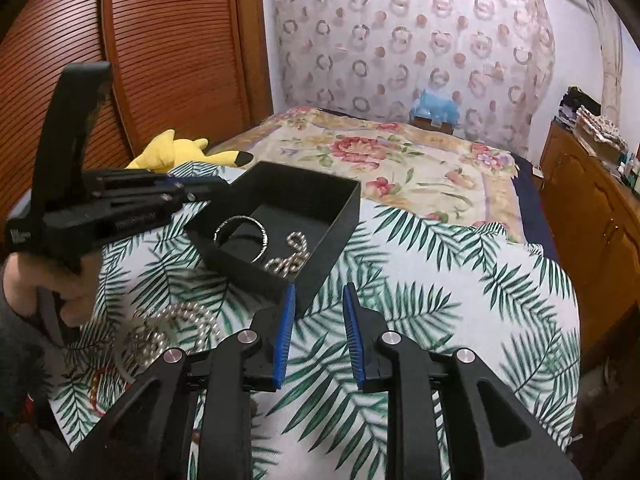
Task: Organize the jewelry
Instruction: 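Move both open tools back over the jewelry pile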
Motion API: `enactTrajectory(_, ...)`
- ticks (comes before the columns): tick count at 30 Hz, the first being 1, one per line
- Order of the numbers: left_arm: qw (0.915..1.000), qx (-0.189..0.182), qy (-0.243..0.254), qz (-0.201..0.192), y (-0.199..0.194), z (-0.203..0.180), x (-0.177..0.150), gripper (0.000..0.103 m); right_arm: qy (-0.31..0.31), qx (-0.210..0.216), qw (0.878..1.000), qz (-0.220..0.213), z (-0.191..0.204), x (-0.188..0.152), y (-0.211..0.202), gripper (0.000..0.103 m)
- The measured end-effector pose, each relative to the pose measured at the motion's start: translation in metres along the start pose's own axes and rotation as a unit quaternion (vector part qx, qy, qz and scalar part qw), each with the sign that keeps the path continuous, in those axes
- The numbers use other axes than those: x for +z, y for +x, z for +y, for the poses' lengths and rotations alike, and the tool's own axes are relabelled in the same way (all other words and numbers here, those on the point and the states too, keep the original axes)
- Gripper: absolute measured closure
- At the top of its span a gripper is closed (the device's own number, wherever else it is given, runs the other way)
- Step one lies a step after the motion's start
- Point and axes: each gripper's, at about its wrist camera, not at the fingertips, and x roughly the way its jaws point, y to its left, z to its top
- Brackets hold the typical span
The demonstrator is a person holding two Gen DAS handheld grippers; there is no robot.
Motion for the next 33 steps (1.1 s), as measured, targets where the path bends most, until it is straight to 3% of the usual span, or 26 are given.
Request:
enactTrajectory(10,0.9999,0.003,-0.016,-0.001,-0.049,0.023,-0.049,0.087,0.007,0.024,1.000,0.007,0.027,-0.041,-0.002,0.076)
enactTrajectory(19,0.9995,-0.007,-0.030,0.010,-0.066,0.028,-0.086,0.065,0.004,0.033,0.999,0.040,0.040,-0.066,0.013,0.067)
enactTrajectory(23,0.9991,-0.017,-0.031,0.023,-0.063,0.023,-0.095,0.064,-0.005,0.026,0.998,0.059,0.045,-0.075,0.022,0.067)
enactTrajectory(33,0.9978,-0.034,-0.026,0.051,-0.049,0.000,-0.105,0.059,-0.032,-0.010,0.998,0.058,0.057,-0.078,0.023,0.067)
